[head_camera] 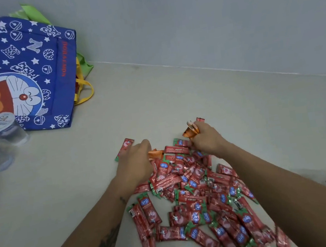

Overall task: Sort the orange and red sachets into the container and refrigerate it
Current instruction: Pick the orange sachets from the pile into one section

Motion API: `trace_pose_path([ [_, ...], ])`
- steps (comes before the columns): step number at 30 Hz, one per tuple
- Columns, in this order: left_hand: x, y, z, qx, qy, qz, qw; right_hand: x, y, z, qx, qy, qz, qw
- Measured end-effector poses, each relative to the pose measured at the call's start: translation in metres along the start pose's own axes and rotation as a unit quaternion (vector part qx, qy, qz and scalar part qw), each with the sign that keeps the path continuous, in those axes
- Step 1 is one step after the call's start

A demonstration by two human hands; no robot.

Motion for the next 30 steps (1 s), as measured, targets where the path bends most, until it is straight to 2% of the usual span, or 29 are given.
trace_pose_path([
  [4,0.042,-0.013,0.023,0.122,-0.015,0.014,0.992,0.071,-0.035,0.022,-0.018,0.009,0.001,1.0],
  [9,0.102,-0.007,0.055,0.188,0.009,-0.044,0.981,0.162,-0.066,0.048,-0.008,-0.004,0.047,0.999],
  [17,0.142,-0.018,0.127,0.187,0.11,-0.107,0.97,0.263,-0.123,0.093,0.072,-0.034,0.174,0.982],
  [22,0.147,-0.024,0.177,0.183,0.143,-0.158,0.96,0.294,-0.164,0.137,0.153,-0.002,0.242,0.958],
  [25,0.148,-0.019,0.207,0.165,0.152,-0.189,0.956,0.298,-0.179,0.169,0.195,0.027,0.208,0.958],
  [30,0.155,-0.003,0.269,0.083,0.187,-0.179,0.962,0.303,-0.197,0.204,0.189,0.017,0.12,0.975],
])
Point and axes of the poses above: each hand's wrist, its own x-axis away from the middle knuckle, its own y-axis out of the palm, z = x × y, the point moved 1 cm from there along -x, towards the middle knuckle, and after that the axes turned 3 degrees about -y, right-handed, at the moved point
